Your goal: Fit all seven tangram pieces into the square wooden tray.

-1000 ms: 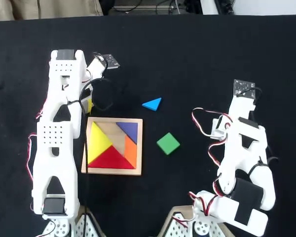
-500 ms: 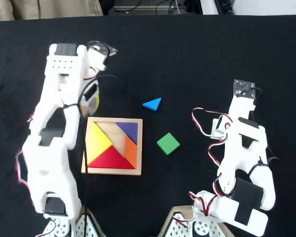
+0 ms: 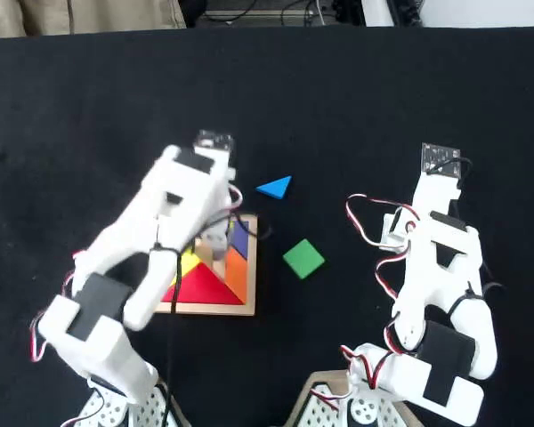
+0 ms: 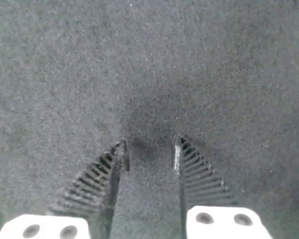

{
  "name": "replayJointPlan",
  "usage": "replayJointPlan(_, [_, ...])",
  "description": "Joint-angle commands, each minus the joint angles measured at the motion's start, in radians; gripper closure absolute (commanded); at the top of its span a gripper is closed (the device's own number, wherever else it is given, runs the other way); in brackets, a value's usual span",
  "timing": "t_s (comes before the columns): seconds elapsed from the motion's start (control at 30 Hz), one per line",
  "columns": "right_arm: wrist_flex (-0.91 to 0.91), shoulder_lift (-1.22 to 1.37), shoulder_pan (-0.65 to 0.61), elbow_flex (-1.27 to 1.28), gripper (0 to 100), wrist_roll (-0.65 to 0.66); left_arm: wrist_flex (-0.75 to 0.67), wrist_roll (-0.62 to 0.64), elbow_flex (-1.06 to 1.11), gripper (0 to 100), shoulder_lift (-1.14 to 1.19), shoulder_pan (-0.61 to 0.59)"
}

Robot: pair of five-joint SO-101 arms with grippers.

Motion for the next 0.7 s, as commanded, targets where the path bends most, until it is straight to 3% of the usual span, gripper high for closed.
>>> replayJointPlan(0.0, [-0.006, -0.013, -0.018, -0.013, 84.7, 0.006, -0.175, 0.109, 0.125, 93, -0.106, 0.024])
replayJointPlan(0.33, [-0.006, -0.015, -0.018, -0.013, 84.7, 0.008, -0.21, 0.12, 0.159, 92, -0.124, 0.033])
replayJointPlan(0.53, [-0.006, -0.015, -0.018, -0.013, 84.7, 0.008, -0.166, 0.117, 0.18, 75, -0.124, 0.035])
replayJointPlan(0.67, [-0.006, -0.015, -0.018, -0.013, 84.7, 0.008, -0.161, 0.117, 0.191, 75, -0.135, 0.036])
